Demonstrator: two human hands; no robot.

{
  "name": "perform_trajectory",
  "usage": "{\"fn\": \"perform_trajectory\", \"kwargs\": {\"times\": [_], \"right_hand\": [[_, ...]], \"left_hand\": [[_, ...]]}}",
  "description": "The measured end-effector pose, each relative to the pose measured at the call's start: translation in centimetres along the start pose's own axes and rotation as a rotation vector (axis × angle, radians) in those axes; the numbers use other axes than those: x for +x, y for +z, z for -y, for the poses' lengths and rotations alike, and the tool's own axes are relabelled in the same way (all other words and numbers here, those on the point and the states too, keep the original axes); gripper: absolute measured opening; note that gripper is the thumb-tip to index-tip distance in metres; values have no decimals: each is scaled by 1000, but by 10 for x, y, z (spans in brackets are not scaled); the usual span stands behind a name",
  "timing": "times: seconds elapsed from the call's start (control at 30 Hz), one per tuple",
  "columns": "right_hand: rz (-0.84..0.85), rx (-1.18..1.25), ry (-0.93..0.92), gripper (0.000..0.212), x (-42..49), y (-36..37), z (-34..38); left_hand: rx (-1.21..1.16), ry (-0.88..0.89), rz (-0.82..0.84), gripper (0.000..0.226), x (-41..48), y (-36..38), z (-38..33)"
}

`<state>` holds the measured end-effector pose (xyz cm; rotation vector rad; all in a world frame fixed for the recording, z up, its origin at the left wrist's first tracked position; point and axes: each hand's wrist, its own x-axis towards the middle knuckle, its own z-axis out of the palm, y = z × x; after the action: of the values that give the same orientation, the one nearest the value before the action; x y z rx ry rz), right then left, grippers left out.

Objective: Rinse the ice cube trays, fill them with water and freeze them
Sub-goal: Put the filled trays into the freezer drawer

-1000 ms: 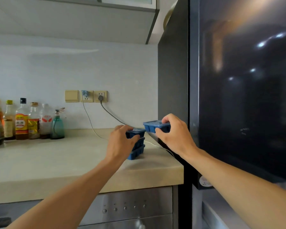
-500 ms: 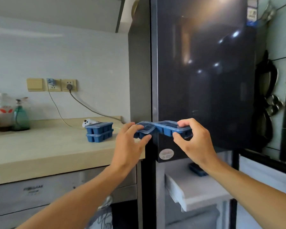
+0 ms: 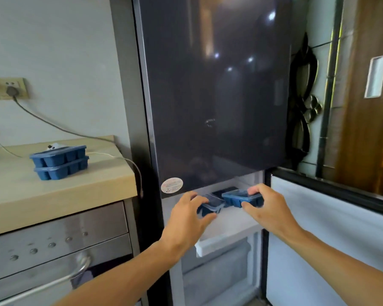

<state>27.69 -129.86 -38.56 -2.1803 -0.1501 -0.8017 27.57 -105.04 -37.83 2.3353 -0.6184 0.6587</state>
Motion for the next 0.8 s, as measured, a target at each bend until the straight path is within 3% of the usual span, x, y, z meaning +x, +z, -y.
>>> {"fn": "perform_trajectory", "kwargs": {"times": [0.13, 0.4, 0.8], "right_hand": [[145, -20, 85, 24, 10, 17, -39], [346, -96, 170, 26, 56, 57, -81], [484, -182, 62, 33, 94, 119, -104]], "left_hand": [[20, -119, 134, 39, 15, 39, 11], [147, -232, 181, 24, 55, 85, 43], [355, -383, 263, 27, 96, 116, 79]]}}
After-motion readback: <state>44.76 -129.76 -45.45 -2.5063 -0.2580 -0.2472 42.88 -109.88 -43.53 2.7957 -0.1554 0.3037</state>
